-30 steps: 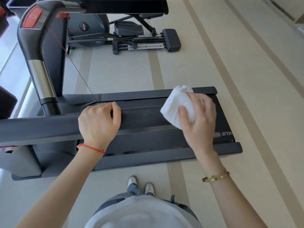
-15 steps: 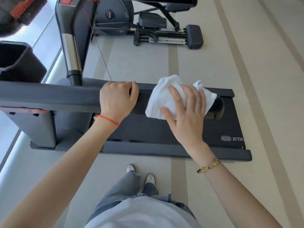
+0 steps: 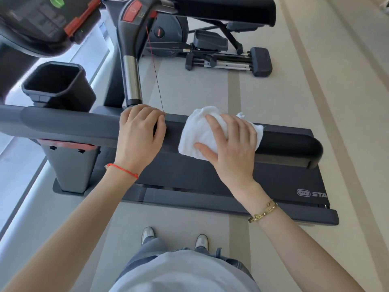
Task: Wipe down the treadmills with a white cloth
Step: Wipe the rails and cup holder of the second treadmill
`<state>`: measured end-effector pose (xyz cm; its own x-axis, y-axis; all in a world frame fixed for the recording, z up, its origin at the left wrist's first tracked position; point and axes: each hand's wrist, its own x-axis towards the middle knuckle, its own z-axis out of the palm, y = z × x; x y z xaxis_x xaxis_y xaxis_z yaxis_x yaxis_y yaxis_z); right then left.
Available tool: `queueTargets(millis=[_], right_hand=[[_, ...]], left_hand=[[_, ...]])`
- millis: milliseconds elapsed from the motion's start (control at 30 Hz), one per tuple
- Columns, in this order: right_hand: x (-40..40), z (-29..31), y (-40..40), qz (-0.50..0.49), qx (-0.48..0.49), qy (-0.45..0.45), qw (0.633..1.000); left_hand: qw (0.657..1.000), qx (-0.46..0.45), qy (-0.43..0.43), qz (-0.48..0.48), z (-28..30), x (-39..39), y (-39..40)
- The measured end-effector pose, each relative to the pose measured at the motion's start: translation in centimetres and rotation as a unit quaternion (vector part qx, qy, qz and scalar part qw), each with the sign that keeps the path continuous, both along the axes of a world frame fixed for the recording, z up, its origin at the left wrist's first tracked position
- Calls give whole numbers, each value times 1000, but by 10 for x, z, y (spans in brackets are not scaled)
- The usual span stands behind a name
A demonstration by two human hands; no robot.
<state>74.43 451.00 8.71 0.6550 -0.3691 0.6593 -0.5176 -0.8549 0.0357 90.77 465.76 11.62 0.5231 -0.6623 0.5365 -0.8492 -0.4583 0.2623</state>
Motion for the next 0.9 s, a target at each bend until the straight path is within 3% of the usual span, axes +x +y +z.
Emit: queueTargets(millis=[400,667,900], right_hand=[[108,4,86,5,-16,5,1000],[183,13,144,21,36,-6,999],[160,8,136,5,28,-2,1000]], left_hand=[[999,-3,7,34,-1,86,78],[1000,1,11,11,-5,136,128],[1000,-8,-4,-6,-9,164,149]])
